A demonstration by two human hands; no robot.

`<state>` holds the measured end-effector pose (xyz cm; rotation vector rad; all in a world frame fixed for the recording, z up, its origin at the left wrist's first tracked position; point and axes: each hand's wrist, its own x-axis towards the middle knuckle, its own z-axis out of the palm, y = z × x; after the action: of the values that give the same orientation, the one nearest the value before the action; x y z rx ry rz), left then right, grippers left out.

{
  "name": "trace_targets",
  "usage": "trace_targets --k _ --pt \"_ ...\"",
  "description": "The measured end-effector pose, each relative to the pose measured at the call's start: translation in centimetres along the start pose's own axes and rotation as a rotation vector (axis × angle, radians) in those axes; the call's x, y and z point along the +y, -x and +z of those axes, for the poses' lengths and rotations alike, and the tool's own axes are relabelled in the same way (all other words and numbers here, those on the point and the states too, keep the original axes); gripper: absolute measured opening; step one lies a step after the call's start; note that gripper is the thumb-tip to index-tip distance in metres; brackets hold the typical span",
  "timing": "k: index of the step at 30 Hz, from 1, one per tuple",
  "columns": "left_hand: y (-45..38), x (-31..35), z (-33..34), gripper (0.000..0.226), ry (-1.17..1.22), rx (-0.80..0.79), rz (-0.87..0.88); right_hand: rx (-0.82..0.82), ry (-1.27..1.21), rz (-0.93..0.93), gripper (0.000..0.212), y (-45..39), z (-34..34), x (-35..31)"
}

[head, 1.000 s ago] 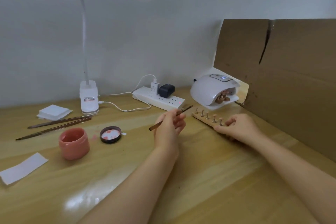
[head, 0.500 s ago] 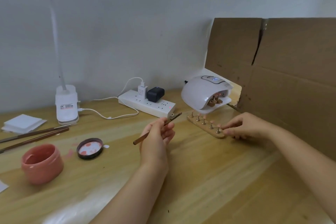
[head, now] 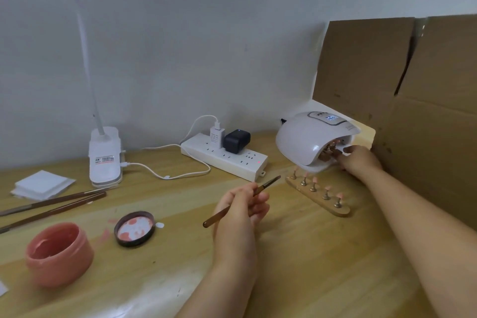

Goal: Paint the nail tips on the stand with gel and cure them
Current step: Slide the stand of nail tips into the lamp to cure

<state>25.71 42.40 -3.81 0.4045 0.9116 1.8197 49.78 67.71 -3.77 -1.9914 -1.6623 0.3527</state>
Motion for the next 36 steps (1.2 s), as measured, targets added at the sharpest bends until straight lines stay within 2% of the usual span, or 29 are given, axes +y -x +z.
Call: trace_targets --k 5,10,14,18,21,24,28,33,36 --pt "0.1 0.0 0.1 0.015 -0.003 0.023 0.009 0.05 0.182 -0.071 0.035 -0.4 0.6 -0.7" --pt "0.0 0.1 0.0 0.015 0.001 0.027 0.007 0.147 0.197 -0.119 0.03 1.5 0.0 0.0" --pt "0.0 0.1 0.2 0.016 0.006 0.023 0.006 0.237 0.188 -0.173 0.049 3.7 -1.1 2.2" --pt "0.0 0.1 0.2 0.016 0.017 0.016 0.006 0.276 0.224 -0.141 0.047 5.0 -1.4 3.6" --pt "0.1 0.1 0.2 0.016 0.019 0.015 0.008 0.267 0.226 -0.102 0.032 5.1 -1.3 3.7" --pt "0.0 0.1 0.2 0.015 0.011 0.012 0.011 0.282 0.244 -0.089 0.036 4.8 -1.1 3.3" --pt "-0.1 0.0 0.2 0.015 0.004 0.013 0.005 0.177 0.215 -0.144 0.039 4.2 -1.0 2.4" --pt "-0.1 0.0 0.1 0.015 -0.01 0.007 0.008 0.05 -0.037 -0.221 0.005 4.3 -1.6 2.5" --pt "-0.1 -0.1 0.1 0.015 -0.018 0.01 0.014 -0.134 -0.086 -0.248 0.016 4.2 -2.2 2.7"
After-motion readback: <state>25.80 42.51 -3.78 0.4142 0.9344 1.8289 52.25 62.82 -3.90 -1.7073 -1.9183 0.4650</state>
